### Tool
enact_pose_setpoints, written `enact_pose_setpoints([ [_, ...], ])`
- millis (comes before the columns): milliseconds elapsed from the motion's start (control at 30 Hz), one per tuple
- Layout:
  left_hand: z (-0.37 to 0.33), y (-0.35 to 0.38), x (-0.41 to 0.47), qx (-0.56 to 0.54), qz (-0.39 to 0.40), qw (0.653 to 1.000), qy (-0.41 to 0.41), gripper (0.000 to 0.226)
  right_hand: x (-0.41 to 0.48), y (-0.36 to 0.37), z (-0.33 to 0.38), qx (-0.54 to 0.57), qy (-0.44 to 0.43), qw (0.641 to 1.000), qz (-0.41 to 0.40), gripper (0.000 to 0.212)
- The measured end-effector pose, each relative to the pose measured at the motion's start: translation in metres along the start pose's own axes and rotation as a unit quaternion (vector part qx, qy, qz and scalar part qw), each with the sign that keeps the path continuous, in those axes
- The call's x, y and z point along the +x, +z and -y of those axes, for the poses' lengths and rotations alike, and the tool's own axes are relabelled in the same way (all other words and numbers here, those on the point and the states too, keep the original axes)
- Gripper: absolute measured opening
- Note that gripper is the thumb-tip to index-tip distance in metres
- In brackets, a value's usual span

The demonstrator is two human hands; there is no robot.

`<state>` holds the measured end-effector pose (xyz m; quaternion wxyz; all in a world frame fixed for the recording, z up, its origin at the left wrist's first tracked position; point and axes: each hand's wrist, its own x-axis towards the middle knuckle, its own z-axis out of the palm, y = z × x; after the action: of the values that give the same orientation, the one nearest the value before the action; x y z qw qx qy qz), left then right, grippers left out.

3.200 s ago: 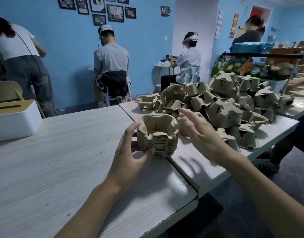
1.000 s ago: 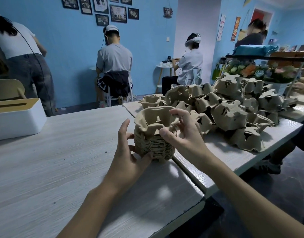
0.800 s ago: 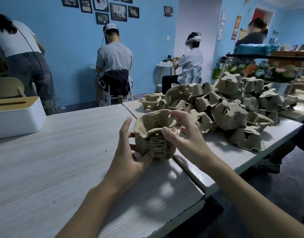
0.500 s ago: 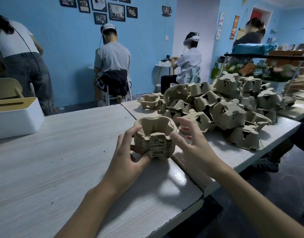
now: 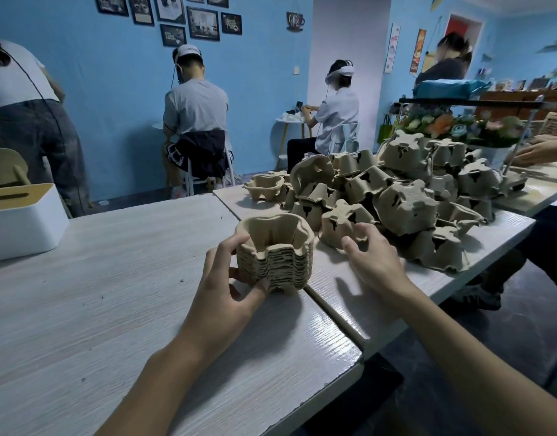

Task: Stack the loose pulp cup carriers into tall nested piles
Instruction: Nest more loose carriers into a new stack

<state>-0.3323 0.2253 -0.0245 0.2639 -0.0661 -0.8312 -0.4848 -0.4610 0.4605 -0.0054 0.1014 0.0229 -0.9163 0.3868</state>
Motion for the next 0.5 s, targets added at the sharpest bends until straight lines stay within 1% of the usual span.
enact_pose_setpoints([
  [100,0.0,0.0,0.0,0.0,-0.001,1.0,-0.001,0.068,0.003,0.002,0.01,0.053,0.038,0.998,-0.009,0.05],
  [133,0.0,0.0,0.001,0.0,-0.001,1.0,-0.001,0.068,0.002,0.003,0.012,0.076,0.042,0.996,-0.018,0.046],
  [200,0.001,0.0,0.001,0.001,-0.001,1.0,-0.001,0.069,-0.002,0.004,0.017,0.118,0.015,0.992,-0.036,0.033],
  [300,0.001,0.0,0.001,-0.002,-0.002,1.0,0.0,0.068,-0.009,0.004,0.024,0.165,-0.045,0.984,-0.059,0.022],
  [433,0.002,0.001,0.001,-0.002,-0.007,1.0,0.003,0.068,-0.017,0.002,0.03,0.182,-0.107,0.972,-0.104,0.03],
  [500,0.002,0.001,0.001,-0.002,-0.008,1.0,0.004,0.068,-0.019,0.002,0.032,0.19,-0.126,0.965,-0.127,0.024],
])
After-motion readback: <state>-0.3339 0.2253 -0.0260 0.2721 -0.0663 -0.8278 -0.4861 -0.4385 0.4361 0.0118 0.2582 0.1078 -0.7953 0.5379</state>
